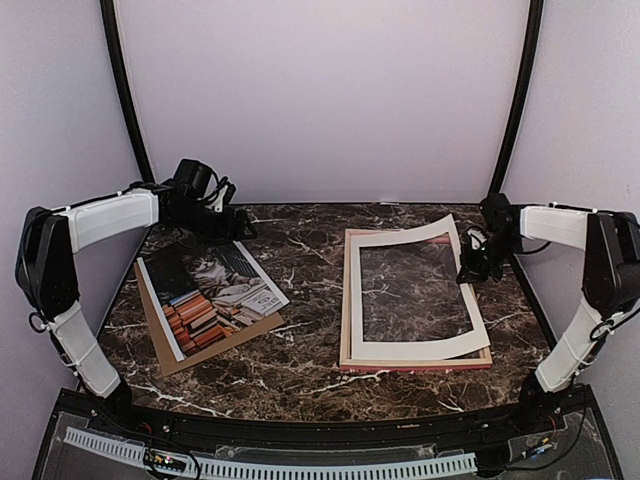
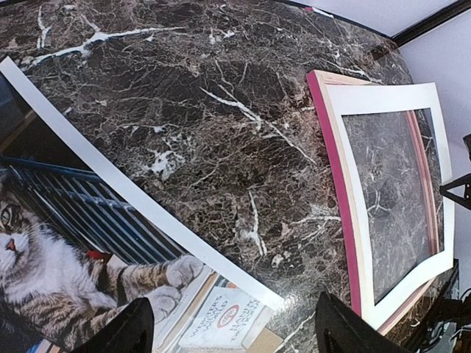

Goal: Put the photo into the frame
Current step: Place the mat board on the glass panel.

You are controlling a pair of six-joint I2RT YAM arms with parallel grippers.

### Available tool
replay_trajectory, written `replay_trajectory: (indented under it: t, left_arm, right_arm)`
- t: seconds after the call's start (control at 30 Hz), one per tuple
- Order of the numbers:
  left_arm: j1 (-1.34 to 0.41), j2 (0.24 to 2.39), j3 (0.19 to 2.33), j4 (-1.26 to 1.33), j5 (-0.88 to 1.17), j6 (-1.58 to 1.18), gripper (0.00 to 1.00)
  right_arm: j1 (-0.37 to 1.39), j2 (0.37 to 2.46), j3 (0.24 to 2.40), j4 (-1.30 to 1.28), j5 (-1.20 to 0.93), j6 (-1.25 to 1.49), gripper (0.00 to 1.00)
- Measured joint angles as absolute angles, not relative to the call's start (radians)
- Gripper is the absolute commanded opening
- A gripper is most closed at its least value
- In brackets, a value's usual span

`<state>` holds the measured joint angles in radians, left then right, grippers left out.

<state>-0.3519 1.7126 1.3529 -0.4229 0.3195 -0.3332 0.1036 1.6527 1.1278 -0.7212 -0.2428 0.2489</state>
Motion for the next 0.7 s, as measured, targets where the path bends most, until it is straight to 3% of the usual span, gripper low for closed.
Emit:
replay_trajectory:
  t: [0.5,0.7]
  left_arm:
    - [-0.352,1.600,1.341,-0.428,0.197,-0.314,0.84]
    - [-0.352,1.577,1.324,-0.428,0.162,-0.313,0.95]
  right_arm:
    - [0.104,1.652,1.089,-0.682,-0.242,0.265,0.27]
    - [0.104,1.651,1.077,-0.677,-0.231,0.266,0.37]
